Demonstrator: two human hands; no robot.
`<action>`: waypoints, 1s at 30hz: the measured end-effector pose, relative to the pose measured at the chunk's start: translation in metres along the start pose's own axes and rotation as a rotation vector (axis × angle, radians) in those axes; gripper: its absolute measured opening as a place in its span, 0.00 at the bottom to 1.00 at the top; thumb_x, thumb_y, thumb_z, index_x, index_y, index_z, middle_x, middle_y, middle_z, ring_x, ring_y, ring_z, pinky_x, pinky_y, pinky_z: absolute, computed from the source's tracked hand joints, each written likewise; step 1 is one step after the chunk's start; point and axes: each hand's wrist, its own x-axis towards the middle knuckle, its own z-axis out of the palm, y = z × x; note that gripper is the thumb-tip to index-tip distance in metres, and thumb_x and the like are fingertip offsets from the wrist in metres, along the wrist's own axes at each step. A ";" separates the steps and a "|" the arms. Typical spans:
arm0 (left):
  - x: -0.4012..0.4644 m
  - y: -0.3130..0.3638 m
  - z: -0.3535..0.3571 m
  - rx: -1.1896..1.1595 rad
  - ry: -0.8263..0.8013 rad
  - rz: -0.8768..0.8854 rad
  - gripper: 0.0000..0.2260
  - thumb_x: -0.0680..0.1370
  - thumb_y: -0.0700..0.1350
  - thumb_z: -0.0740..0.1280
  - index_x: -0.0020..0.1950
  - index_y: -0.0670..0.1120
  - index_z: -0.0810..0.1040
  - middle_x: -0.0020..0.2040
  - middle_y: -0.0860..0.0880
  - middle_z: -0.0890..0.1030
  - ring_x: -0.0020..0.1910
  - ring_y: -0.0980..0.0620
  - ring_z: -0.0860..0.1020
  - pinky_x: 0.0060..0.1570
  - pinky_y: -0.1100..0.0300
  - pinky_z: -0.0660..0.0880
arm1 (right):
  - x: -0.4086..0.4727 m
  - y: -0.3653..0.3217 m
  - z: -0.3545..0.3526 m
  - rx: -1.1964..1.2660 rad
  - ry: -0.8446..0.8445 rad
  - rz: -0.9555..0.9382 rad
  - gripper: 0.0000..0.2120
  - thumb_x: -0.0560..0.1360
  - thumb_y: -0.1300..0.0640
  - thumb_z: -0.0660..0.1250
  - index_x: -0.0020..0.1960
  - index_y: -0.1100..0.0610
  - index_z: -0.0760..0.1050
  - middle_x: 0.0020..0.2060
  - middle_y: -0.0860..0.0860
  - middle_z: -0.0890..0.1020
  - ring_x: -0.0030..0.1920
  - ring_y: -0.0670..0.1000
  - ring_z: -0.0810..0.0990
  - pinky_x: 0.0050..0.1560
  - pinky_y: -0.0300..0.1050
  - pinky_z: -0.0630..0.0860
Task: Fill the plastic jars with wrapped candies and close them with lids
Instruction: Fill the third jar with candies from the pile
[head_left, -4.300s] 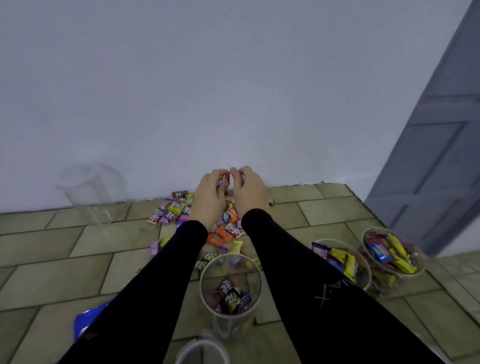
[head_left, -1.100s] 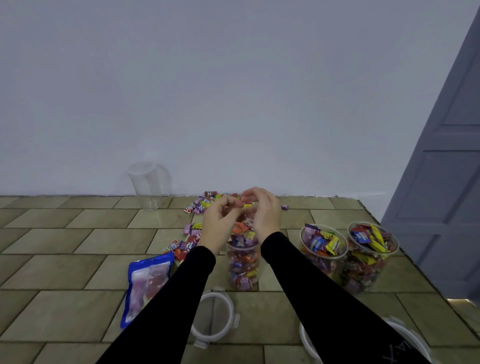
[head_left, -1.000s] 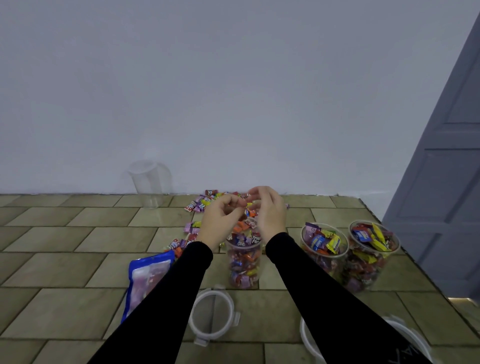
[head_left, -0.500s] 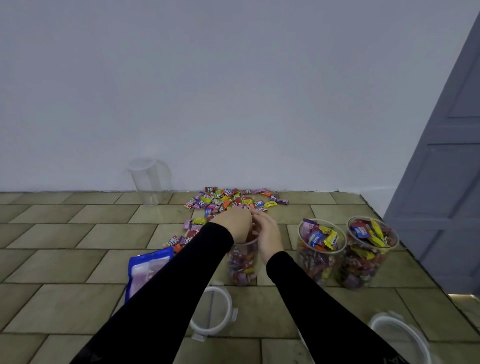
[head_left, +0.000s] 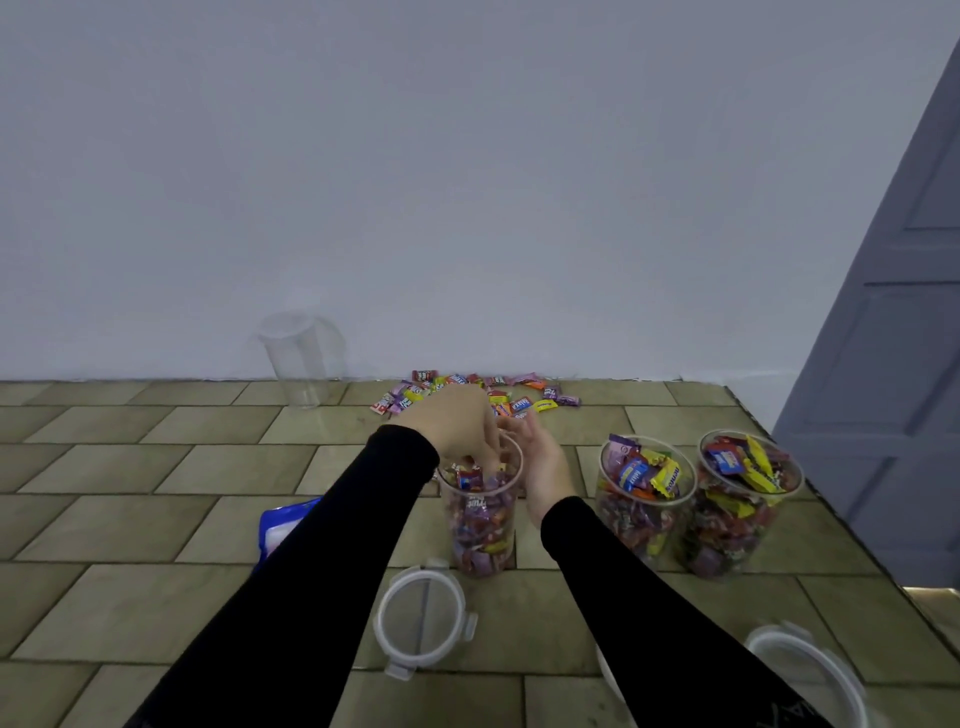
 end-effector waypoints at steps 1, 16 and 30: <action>0.000 -0.001 -0.005 -0.050 0.027 0.006 0.03 0.70 0.42 0.75 0.42 0.46 0.86 0.33 0.52 0.82 0.31 0.56 0.78 0.34 0.66 0.74 | 0.002 -0.001 0.001 -0.020 0.038 0.006 0.22 0.82 0.48 0.52 0.44 0.61 0.78 0.36 0.51 0.83 0.35 0.49 0.80 0.37 0.40 0.75; 0.054 -0.091 0.052 -0.108 0.292 -0.152 0.22 0.76 0.61 0.64 0.67 0.53 0.72 0.65 0.46 0.71 0.65 0.45 0.68 0.64 0.50 0.67 | 0.050 0.027 -0.023 -1.312 0.213 -0.202 0.13 0.80 0.52 0.59 0.63 0.50 0.74 0.60 0.52 0.73 0.62 0.53 0.71 0.59 0.48 0.69; 0.111 -0.121 0.119 0.223 0.125 -0.186 0.31 0.78 0.68 0.46 0.78 0.57 0.44 0.79 0.46 0.42 0.77 0.40 0.44 0.71 0.37 0.49 | 0.118 0.078 -0.033 -1.714 0.052 -0.102 0.34 0.76 0.31 0.49 0.77 0.41 0.45 0.78 0.53 0.42 0.77 0.58 0.40 0.70 0.71 0.45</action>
